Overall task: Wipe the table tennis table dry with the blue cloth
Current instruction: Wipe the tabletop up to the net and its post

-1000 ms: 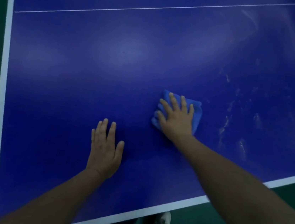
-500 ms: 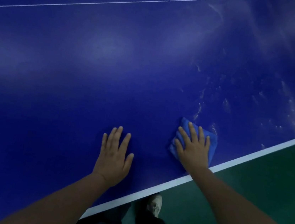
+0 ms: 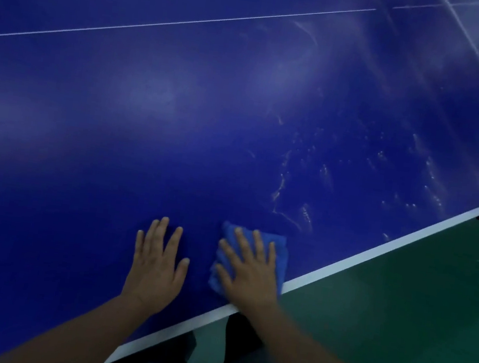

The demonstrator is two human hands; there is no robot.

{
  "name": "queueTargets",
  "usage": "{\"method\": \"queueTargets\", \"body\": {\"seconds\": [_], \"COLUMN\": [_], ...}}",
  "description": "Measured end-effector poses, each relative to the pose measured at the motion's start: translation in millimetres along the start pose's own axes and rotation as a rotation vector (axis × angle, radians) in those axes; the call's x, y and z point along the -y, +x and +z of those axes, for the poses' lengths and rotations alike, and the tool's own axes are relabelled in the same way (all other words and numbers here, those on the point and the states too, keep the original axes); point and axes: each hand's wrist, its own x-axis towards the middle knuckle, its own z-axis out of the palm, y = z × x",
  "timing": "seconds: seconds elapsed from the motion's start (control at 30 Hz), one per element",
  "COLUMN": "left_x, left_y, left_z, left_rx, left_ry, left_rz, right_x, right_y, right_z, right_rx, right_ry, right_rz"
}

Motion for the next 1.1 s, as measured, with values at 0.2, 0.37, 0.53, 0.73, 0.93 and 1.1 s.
{"method": "queueTargets", "body": {"seconds": [0.2, 0.37, 0.53, 0.73, 0.93, 1.1], "left_x": [-53.4, -96.3, -132.3, -153.1, -141.5, -116.3], "left_y": [12.7, 20.6, 29.7, 28.7, 42.4, 57.7], "left_z": [3.7, -4.1, -7.4, -3.5, -3.0, -6.9], "left_rx": [-0.003, -0.012, -0.048, 0.018, 0.032, 0.006], "left_ry": [-0.009, -0.039, -0.079, -0.019, -0.029, -0.053], "left_rz": [-0.048, -0.223, -0.355, -0.401, -0.431, -0.469], "right_x": [-148.5, -124.0, -103.2, -191.6, -164.1, -109.1], "right_y": [53.2, 19.4, 10.5, 123.2, 56.3, 41.6], "right_z": [-48.6, -34.0, -16.3, -56.5, -35.5, -13.1], "right_rx": [0.024, 0.009, 0.024, -0.041, -0.038, -0.045], "right_ry": [0.042, 0.020, -0.027, -0.068, -0.027, 0.032], "right_rz": [0.309, -0.044, -0.532, -0.255, -0.443, -0.689]}}
